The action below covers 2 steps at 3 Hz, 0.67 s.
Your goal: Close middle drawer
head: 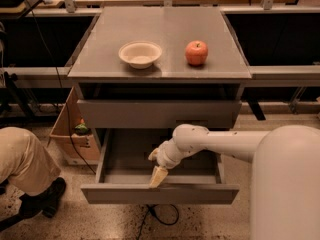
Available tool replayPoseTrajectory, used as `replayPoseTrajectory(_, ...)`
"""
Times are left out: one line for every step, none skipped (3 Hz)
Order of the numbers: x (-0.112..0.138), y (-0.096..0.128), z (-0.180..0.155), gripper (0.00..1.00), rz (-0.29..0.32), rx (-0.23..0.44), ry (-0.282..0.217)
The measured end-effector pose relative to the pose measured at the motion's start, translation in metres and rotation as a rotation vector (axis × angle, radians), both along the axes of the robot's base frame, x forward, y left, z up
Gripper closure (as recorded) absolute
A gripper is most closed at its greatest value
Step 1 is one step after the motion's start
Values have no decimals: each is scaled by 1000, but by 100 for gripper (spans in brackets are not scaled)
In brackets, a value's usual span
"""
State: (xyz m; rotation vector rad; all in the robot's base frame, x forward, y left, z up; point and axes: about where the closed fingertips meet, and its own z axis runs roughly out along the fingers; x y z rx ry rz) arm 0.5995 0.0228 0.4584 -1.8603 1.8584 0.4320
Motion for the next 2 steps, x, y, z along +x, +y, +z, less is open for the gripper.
replayPoseTrajectory(-1,0,9,24,0,0,0)
replayPoseTrajectory(-1,0,11,2,0,0,0)
